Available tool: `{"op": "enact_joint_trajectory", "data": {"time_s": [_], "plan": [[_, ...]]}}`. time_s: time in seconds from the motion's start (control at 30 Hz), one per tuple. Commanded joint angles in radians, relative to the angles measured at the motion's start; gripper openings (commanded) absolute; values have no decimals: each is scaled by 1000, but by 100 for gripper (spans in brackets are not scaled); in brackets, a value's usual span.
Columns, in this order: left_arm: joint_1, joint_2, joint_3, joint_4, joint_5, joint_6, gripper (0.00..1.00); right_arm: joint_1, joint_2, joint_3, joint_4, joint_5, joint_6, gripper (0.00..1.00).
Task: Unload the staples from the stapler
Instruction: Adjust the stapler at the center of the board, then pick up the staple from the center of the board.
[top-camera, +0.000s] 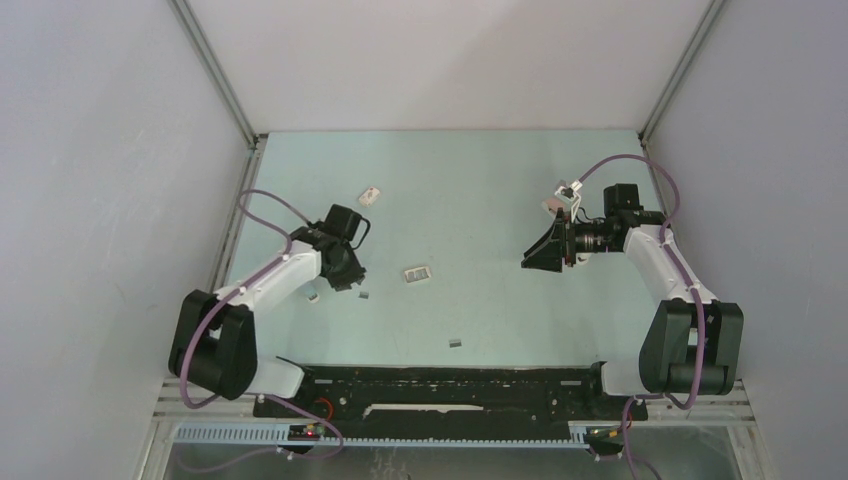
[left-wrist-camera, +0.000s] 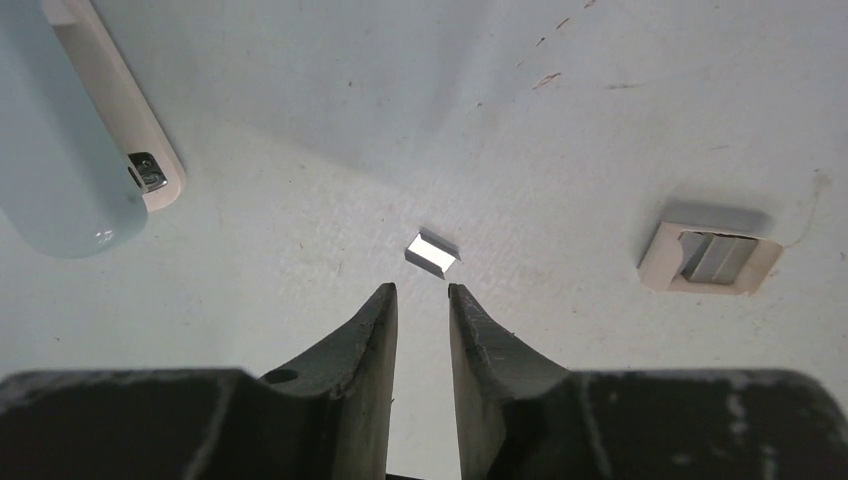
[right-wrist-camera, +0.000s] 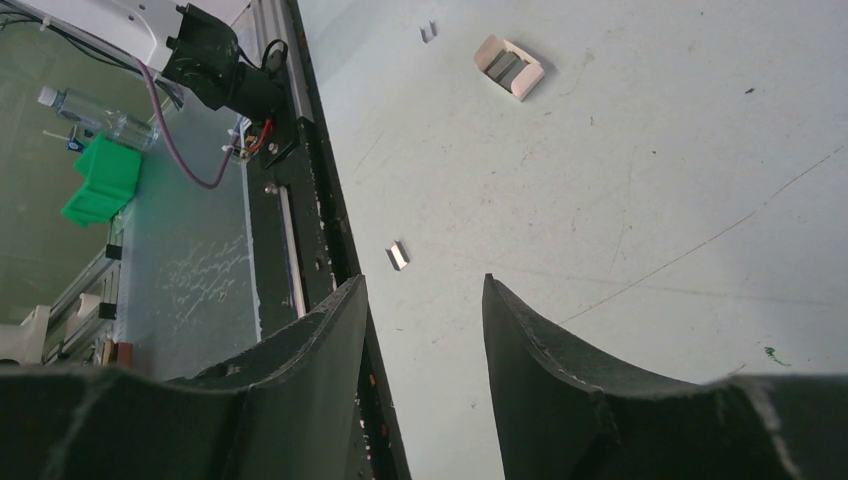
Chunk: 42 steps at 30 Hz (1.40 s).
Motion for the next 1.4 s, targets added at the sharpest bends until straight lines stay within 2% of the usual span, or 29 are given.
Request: {"op": "enact_joint_trajectory", "data": {"time_s": [0.0,0.07,0.27,0.43,0.6,0.93,1.37], "plan": [[5,-66,13,8,-21,-7,33,-6,-12,9,-4,-23,-25,55],[6,-78,-6,25,-5,-62,35,-6,-12,10,-4,-24,-25,55],[4,-57,-99,92,96,-388,39,-6,-14,10,-3,-27,-24,55],[-1,-19,-111,71,69,-529,40,-6,-15,16,-11,-24,-30,55],[-4,4,-92,28,23,-572,41,-11,-14,16,-11,-25,-30,55],[-2,101,-56,13,27,-591,42,-12,-12,16,-13,-27,-32,55],[-2,23,-48,9,2,-574,41,-17,-10,16,-13,-26,-33,55]]}}
